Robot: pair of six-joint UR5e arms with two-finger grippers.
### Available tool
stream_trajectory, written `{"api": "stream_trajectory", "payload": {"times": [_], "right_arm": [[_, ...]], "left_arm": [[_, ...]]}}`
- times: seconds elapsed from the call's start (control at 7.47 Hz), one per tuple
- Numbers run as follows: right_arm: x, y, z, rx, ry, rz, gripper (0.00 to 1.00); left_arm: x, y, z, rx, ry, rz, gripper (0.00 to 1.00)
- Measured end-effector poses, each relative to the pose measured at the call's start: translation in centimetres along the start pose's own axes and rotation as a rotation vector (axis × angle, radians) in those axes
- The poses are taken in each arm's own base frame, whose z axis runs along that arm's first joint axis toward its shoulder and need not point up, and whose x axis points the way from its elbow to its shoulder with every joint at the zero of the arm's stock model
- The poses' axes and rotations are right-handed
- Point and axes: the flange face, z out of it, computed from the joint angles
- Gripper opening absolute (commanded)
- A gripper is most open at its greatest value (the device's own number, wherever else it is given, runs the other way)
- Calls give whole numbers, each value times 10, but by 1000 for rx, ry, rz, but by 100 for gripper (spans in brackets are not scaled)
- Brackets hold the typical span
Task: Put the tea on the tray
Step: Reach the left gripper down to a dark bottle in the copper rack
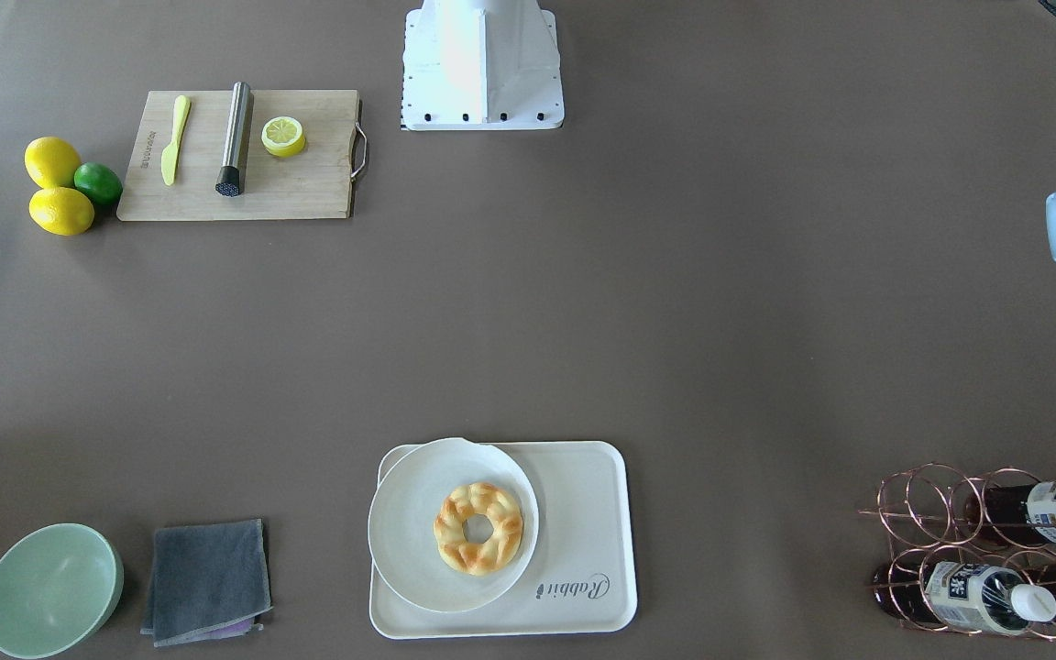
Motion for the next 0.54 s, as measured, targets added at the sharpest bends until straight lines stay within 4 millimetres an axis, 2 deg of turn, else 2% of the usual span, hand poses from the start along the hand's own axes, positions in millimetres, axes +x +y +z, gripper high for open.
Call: {"api": "stream_trajectory", "payload": {"times": [0.27, 0.54], "right_arm": [[-1, 0, -1, 9, 0, 12, 99], [0, -2, 0, 10, 5, 15, 99]], "left_arm": [[-7, -24, -46, 19, 43, -27, 0], [13, -27, -97, 10, 62, -49, 0]]}}
